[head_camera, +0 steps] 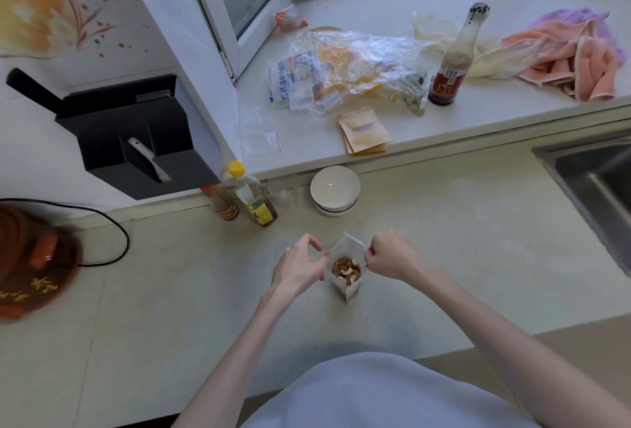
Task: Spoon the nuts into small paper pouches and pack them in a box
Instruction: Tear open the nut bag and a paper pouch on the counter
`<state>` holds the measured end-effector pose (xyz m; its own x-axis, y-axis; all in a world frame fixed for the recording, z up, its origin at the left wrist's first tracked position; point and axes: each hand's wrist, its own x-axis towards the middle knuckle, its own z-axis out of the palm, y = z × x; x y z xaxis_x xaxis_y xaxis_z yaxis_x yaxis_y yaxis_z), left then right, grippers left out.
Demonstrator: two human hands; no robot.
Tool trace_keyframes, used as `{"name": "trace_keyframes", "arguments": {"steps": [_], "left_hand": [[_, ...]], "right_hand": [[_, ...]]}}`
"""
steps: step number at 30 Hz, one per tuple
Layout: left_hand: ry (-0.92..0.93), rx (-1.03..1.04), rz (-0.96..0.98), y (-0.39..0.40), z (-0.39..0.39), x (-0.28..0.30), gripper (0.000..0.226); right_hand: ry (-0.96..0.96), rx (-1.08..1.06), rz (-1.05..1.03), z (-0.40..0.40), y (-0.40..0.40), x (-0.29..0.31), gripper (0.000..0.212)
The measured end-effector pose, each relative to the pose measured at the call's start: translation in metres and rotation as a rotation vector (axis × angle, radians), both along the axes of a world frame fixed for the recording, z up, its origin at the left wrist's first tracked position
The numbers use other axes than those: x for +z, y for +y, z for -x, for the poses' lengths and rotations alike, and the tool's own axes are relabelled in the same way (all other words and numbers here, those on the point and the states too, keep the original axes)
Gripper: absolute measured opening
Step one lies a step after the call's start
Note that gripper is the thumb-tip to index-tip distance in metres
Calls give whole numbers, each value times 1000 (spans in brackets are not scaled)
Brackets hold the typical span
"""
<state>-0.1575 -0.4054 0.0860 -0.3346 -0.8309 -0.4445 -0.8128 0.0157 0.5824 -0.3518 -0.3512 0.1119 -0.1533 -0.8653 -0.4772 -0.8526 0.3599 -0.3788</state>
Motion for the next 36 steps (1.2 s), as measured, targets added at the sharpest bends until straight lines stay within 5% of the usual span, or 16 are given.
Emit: {"name": "trace_keyframes", "arguments": {"steps": [7, 12, 16, 23, 28, 36], "left_hand": [[161, 104, -156, -28, -5, 18, 37], [259, 243, -182, -61, -13, 18, 31], [296, 272, -250, -82, -4, 10, 28], [299, 262, -310, -118, 29, 2, 21], [291, 247, -312, -130, 42, -8, 19], [272, 277, -333, -139, 48, -24, 11]], "right_hand": [[-241, -145, 63, 24, -24, 4, 62], [-239, -332, 99, 60, -63, -7, 28], [-230, -441, 23, 77, -93, -21, 24], [-612, -902, 209, 103, -164, -20, 18], [-477, -1004, 350, 128, -199, -19, 18], [-455, -957, 230, 138, -226, -31, 39]]}}
